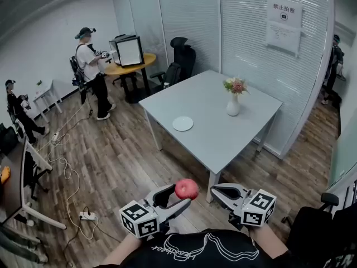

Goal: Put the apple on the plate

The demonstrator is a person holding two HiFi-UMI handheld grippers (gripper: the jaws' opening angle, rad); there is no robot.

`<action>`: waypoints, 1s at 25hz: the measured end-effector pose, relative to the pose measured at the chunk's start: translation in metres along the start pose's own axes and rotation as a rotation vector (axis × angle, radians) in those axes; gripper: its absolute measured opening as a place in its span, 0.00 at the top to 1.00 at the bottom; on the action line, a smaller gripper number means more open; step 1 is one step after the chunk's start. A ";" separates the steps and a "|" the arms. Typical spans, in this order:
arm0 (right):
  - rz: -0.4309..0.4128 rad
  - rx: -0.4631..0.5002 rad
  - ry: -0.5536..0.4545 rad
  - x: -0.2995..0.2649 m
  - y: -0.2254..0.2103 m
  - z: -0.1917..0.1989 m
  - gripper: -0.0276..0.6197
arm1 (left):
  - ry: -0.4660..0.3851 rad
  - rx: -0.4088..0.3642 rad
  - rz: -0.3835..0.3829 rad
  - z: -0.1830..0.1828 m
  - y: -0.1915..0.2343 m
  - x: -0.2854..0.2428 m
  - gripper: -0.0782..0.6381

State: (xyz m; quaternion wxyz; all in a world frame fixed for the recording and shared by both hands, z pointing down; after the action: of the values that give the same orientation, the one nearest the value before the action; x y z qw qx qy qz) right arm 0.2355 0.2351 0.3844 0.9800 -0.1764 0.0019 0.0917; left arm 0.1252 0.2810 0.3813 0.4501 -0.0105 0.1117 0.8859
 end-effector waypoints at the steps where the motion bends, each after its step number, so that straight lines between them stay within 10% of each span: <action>1: -0.004 -0.004 0.001 0.000 0.000 0.001 0.94 | 0.001 0.000 0.002 0.000 0.000 -0.001 0.47; 13: -0.023 -0.033 0.037 -0.030 -0.019 0.006 0.94 | 0.001 0.024 -0.017 0.006 0.031 -0.002 0.47; 25: 0.027 -0.091 0.053 -0.131 -0.090 -0.006 0.94 | 0.019 0.091 -0.004 -0.004 0.159 -0.020 0.47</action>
State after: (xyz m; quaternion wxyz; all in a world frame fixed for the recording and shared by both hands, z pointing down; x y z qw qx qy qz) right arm 0.1233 0.1264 0.4145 0.9693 -0.2232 0.0258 0.1002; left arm 0.0095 0.1732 0.4098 0.4507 0.0015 0.1560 0.8789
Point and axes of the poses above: the fingertips, and each gripper's own axes: x backward along the fingers, y to its left, z out of its underside, the point moved 2 cm from there along x, backward along the fingers, and after that the axes turned 6 degrees about -x, right-handed, at the moved point
